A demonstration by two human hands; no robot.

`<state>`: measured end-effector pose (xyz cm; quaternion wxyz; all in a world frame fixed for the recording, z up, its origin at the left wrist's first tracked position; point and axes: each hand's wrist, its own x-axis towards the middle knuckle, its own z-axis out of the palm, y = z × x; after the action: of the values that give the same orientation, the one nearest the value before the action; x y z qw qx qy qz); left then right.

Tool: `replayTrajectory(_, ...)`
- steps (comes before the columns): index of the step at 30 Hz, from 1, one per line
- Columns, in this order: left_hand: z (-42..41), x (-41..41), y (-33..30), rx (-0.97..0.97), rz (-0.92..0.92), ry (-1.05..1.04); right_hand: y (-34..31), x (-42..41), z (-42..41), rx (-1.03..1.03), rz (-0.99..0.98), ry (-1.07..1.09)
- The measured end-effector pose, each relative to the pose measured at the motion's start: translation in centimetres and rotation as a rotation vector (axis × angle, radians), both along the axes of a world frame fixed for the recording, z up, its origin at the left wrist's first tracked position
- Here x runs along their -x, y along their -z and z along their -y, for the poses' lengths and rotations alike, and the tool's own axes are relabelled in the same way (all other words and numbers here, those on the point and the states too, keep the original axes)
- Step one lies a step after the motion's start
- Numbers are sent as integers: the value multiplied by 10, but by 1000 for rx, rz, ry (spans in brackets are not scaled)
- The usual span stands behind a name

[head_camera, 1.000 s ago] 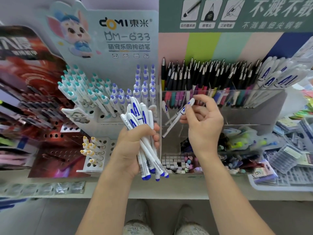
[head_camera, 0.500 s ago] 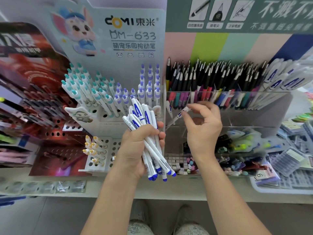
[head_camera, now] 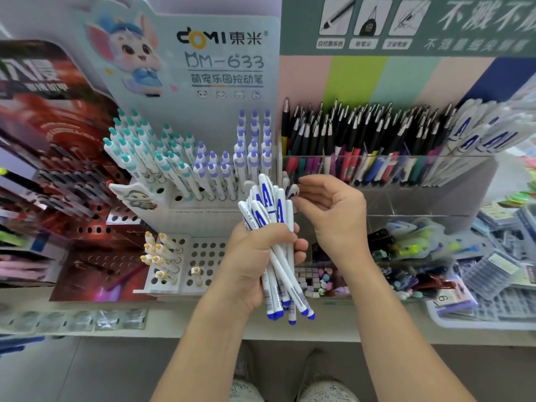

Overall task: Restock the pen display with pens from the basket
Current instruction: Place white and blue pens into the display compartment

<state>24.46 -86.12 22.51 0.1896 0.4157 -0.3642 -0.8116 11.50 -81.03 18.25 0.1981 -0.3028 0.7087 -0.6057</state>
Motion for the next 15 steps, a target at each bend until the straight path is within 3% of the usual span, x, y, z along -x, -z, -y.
replayTrajectory(4,2,-1,4,-50,-5,-6,-10,9,-13,-30,4,52)
replayTrajectory(10,-6,8,2,-27,-9,11,-38,12,-26,62,224,132)
replayTrajectory(15,-10,13,0,14,-9,25,-59,9,-36,-180,236,-165)
